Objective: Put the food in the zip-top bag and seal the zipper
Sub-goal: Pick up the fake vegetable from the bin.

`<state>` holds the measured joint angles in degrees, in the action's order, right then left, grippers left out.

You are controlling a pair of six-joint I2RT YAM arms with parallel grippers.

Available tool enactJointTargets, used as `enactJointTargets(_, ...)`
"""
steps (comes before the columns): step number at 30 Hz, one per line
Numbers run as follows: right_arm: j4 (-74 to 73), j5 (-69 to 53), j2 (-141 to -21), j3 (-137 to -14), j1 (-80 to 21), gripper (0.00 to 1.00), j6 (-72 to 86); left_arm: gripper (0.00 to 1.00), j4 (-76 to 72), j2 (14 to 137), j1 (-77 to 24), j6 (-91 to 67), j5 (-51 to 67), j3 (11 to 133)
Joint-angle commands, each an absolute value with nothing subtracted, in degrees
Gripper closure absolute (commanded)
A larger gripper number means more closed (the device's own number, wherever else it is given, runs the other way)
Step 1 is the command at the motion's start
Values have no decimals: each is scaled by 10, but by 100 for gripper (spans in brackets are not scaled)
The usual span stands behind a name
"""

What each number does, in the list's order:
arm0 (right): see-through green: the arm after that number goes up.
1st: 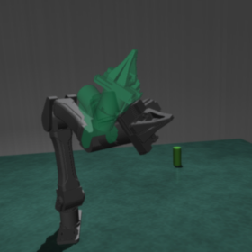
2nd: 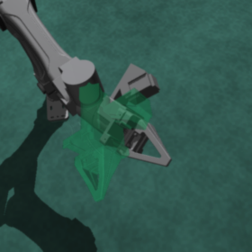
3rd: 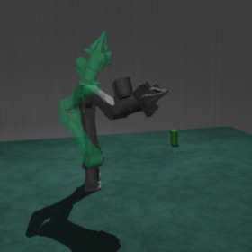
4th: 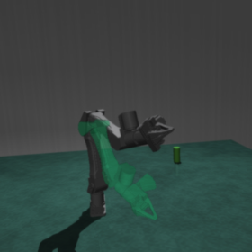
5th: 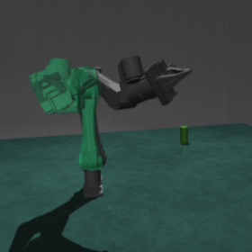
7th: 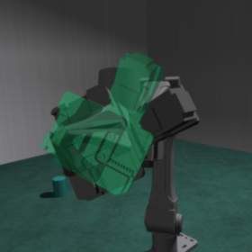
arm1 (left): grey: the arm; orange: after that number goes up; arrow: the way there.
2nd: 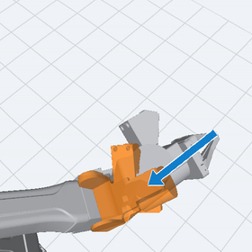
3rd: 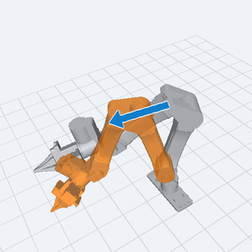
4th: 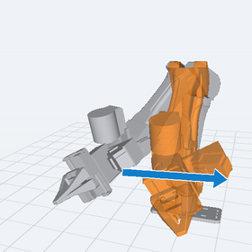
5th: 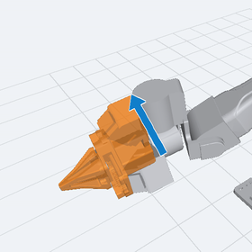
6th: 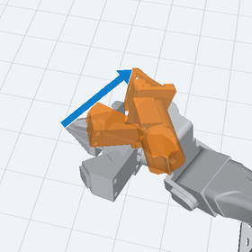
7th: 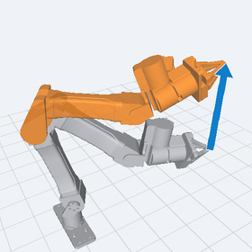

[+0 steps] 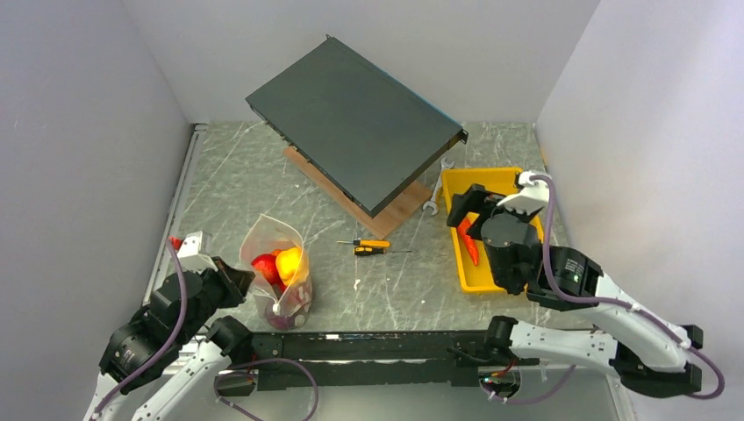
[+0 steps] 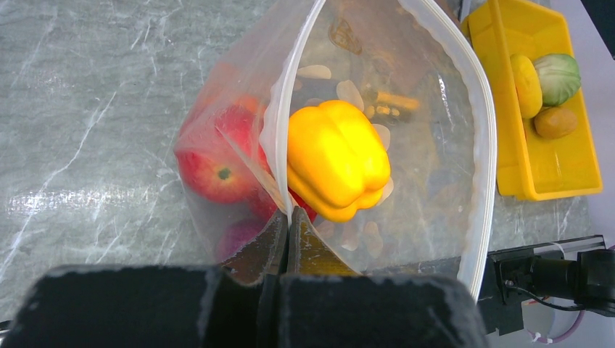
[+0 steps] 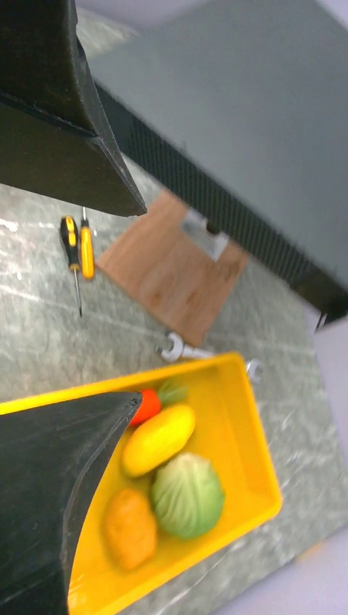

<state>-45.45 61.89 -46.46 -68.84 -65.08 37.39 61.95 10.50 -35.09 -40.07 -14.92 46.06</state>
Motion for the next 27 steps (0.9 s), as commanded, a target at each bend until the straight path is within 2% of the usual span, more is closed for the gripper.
enactJointTargets(1, -508, 631, -447, -624, -573, 10, 468, 100, 605, 118, -353, -398, -151, 460)
enactJointTargets(6, -480, 522, -457, -557, -382, 12, 472, 100, 608, 125, -353, -398, -149, 462)
enactJointTargets(11, -415, 442, -439, -489, -241, 13, 467, 100, 616, 114, -353, -404, -154, 463)
enactJointTargets(16, -370, 322, -476, -439, -103, 14, 452, 100, 604, 107, -353, -399, -155, 459)
enactJointTargets(19, -334, 271, -492, -400, -34, 14, 459, 100, 603, 119, -353, -399, -153, 459)
enactJointTargets(27, -256, 216, -530, -322, 74, 13, 475, 100, 605, 129, -353, -398, -150, 461)
